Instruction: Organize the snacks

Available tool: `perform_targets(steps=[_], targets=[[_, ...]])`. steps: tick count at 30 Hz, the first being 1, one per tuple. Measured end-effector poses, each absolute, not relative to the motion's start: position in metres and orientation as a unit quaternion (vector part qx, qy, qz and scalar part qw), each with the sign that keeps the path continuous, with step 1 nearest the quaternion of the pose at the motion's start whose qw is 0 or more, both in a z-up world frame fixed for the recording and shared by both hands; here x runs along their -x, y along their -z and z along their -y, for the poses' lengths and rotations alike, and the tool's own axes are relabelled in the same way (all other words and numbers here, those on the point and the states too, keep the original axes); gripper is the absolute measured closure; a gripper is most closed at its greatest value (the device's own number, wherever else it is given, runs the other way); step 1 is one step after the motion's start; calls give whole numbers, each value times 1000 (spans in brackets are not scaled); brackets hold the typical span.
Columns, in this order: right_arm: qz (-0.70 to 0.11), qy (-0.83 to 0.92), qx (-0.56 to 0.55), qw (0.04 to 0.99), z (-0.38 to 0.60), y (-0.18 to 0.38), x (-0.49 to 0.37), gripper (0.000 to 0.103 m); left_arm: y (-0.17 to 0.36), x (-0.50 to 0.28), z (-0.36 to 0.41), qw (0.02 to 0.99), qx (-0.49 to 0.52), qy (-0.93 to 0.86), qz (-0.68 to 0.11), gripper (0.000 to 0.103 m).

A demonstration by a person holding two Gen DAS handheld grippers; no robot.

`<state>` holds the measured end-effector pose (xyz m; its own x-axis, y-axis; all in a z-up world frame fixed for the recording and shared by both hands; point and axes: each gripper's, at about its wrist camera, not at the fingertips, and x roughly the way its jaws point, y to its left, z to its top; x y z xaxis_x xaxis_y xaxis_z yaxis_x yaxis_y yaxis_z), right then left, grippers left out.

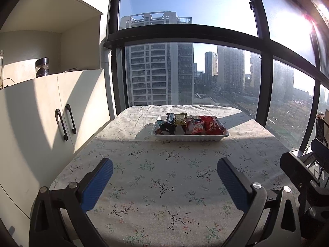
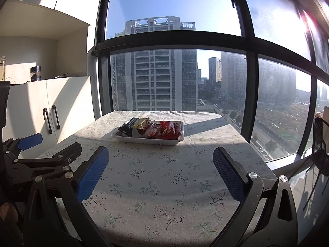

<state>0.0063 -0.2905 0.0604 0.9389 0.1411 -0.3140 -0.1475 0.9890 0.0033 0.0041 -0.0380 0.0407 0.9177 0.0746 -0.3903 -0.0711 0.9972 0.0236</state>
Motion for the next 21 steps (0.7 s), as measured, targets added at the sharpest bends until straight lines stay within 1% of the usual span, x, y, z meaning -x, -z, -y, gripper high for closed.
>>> perform_targets(steps=[21], targets=[[-167,-79,14,983,283,-56,-11,1,-37,-6,33,978,3,-42,-206,0]])
